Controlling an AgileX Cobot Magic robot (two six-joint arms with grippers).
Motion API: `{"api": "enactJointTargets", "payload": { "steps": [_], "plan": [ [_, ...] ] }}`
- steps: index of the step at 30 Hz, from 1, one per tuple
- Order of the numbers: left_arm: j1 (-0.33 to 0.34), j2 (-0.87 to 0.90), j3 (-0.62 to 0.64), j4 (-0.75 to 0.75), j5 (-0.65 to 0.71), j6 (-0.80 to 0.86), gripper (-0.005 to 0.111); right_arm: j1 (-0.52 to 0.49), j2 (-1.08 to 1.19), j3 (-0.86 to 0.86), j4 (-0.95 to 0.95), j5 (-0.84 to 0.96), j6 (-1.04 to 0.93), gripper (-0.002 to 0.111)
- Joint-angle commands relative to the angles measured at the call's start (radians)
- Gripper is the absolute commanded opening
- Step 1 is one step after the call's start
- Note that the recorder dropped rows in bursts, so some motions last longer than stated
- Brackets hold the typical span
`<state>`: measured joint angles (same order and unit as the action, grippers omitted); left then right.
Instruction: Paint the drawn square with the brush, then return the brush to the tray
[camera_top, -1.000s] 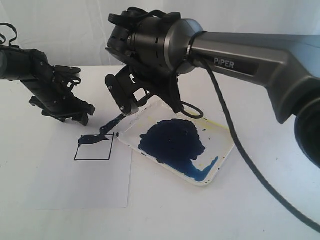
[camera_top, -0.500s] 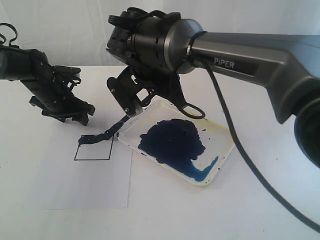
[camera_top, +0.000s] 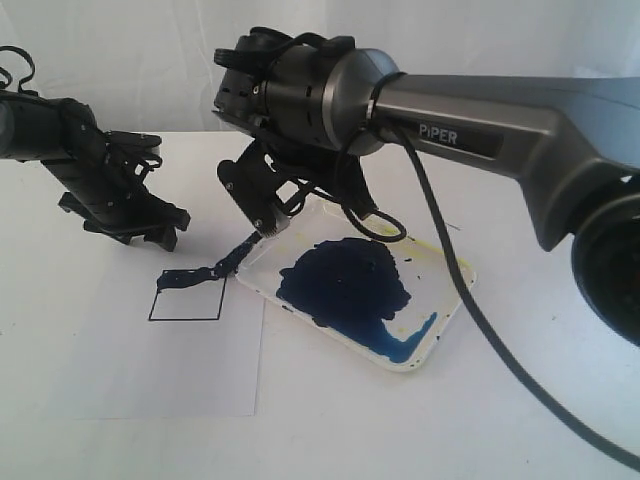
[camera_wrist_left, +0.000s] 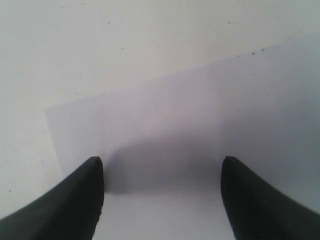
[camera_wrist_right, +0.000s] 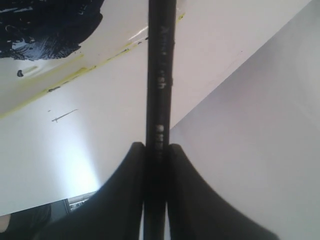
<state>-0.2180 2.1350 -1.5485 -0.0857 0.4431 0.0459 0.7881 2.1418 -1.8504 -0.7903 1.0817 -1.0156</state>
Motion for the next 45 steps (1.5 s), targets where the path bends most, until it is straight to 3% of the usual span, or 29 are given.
{"api": "enactJointTargets", "payload": {
  "steps": [1,45],
  "plan": [
    [-0.004,0.005,-0.001,-0.004,0.027,-0.004,0.070,0.002,0.005,0.002,-0.013,-0.009,0.013,0.000],
    [-0.004,0.005,-0.001,-0.004,0.025,0.002,0.070,0.019,-0.032,0.002,0.034,0.006,-0.054,0.000]
  ]
}}
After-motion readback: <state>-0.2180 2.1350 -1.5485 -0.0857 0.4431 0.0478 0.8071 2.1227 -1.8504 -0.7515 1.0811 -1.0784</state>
